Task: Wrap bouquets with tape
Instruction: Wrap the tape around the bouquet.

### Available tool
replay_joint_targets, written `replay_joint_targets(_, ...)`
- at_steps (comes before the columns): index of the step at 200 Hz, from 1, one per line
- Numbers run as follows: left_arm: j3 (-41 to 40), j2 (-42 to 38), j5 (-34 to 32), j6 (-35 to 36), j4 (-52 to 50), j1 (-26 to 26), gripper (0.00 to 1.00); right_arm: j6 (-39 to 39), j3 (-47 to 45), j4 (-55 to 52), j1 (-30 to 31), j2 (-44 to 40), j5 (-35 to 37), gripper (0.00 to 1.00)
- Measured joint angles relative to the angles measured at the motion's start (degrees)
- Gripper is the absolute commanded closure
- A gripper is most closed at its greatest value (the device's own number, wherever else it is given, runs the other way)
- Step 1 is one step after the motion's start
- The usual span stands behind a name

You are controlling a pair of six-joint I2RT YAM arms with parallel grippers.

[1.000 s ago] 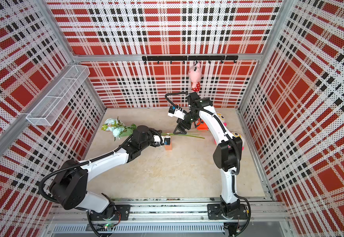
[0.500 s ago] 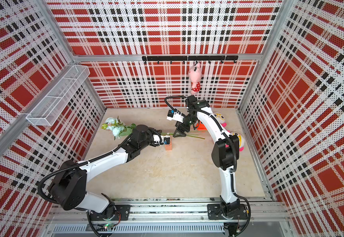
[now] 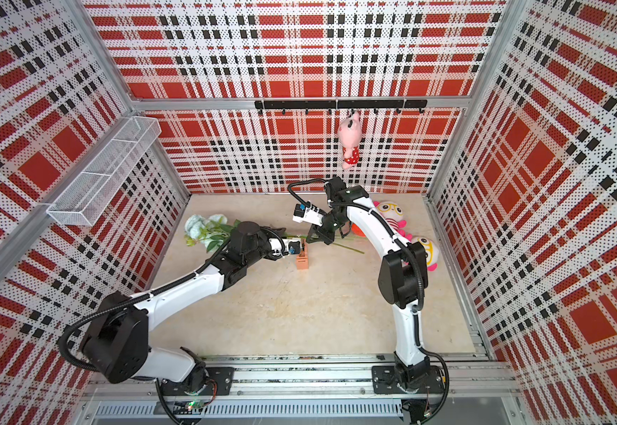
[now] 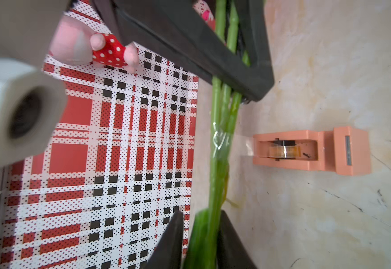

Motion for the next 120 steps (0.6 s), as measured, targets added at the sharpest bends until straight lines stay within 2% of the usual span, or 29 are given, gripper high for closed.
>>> replay_joint_targets(32,-1.5,-6.6,6.2,-4.2,4.2,3.8,0.57,0.2,-0.8,5.4,-0.1,-0.2,1.0,1.00)
replay_joint_targets(50,-3.7,-11.5,10.1,-7.1,8.4,6.5,0.51,0.5,-6.5,11.3,-0.2,-2.9,2.0,1.00)
replay_joint_targets(64,-4.9,-14.4,13.0,-9.7,10.9,8.6,0.46,0.9,-13.6,17.4,-0.2,-6.7,3.2,1.00)
replay_joint_targets(85,-4.7,-15.5,16.1,-12.0,11.9,10.6,0.44,1.2,-27.8,31.0,0.0,-15.0,5.4,1.00)
replay_joint_targets(120,1.6,-13.0,20.4,-12.7,1.7,10.9,0.43,-1.6,-55.0,62.3,1.4,-29.3,10.1,1.00)
